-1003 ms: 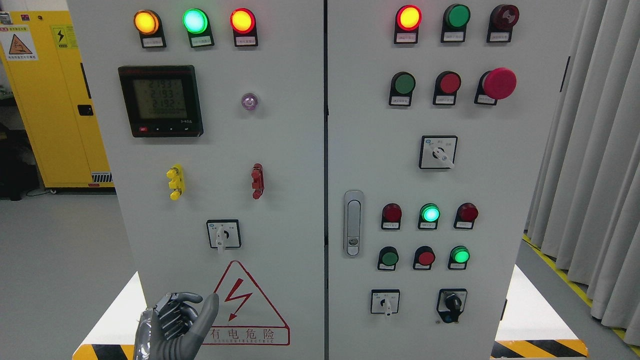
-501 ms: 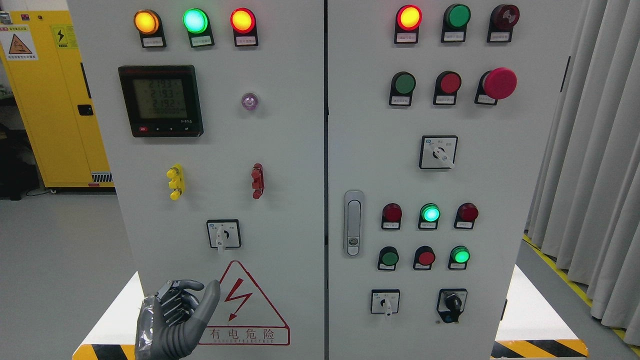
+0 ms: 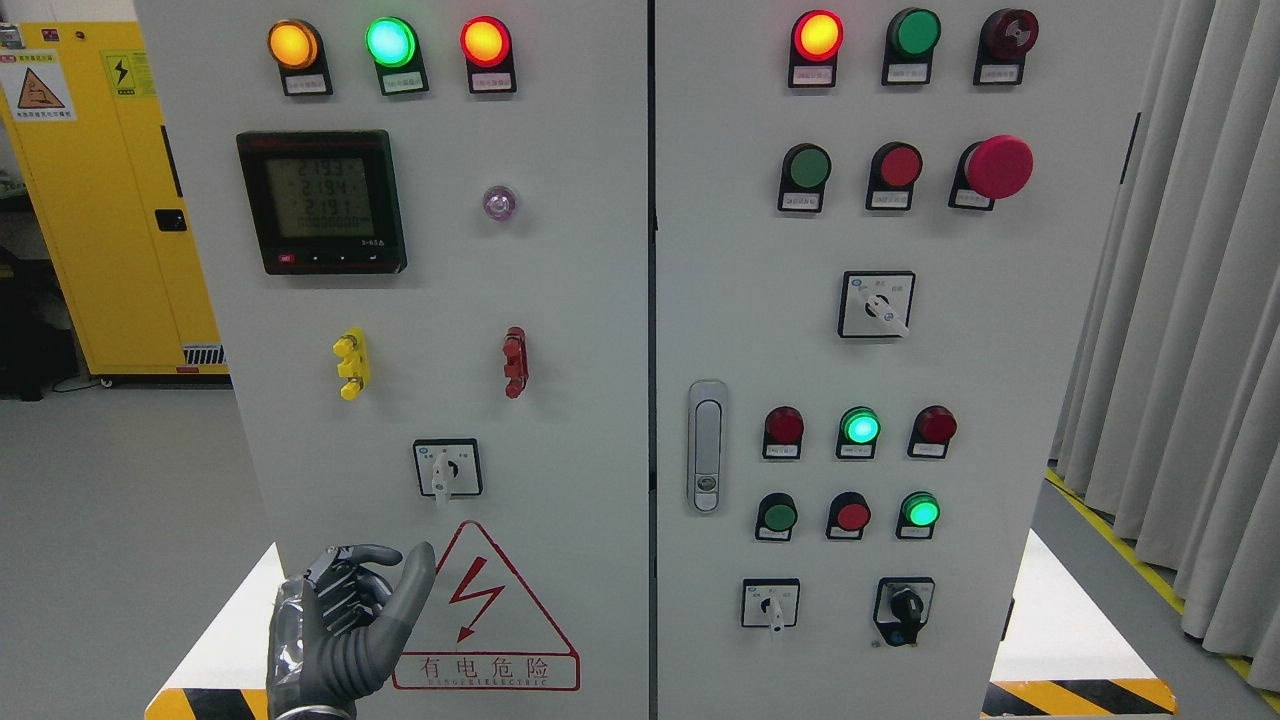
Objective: Turn on light switch 1
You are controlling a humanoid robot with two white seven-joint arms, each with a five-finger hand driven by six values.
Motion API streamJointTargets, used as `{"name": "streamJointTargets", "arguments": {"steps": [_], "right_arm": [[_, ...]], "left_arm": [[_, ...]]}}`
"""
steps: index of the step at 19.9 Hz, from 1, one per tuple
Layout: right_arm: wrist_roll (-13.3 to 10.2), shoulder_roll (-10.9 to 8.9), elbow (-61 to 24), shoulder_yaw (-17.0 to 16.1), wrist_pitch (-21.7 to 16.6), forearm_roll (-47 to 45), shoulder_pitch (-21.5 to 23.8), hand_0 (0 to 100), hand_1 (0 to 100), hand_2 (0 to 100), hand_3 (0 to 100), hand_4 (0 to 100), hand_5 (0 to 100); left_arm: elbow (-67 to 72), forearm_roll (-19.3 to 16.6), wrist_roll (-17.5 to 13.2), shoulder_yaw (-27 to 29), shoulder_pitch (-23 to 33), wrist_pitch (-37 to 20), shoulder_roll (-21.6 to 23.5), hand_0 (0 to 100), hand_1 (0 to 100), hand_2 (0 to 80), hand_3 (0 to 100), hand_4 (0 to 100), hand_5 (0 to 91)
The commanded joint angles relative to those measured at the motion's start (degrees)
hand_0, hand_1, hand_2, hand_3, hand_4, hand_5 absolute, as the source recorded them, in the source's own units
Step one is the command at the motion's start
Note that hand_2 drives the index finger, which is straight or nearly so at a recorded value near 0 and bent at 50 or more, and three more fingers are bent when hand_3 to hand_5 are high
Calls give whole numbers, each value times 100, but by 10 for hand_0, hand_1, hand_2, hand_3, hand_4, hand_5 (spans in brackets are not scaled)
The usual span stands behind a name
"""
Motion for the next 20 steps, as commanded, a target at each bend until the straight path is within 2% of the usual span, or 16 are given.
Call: {"name": "streamJointTargets", "arguments": {"steps": [1,7,10,20], "right_arm": [[3,0,0,0,5,-167,0,0,500,40,0,0,0],[3,0,0,0,5,-167,0,0,500,40,0,0,0],[3,0,0,0,5,-167,0,0,500,40,0,0,0],[3,0,0,0,5,-167,0,0,500,40,0,0,0]], "left_arm": [[23,-30,80,-286,-189,60,-67,194,696,554,886,904,836],[23,-57,176,-321,-373,245,-84,161,692,554,886,904,836],[41,-215,177,-357,-400,333,-93,154,692,554,886,905,834],[225,-233,282,-357,-593,482,-128,146,691,545,885,903,833]]}}
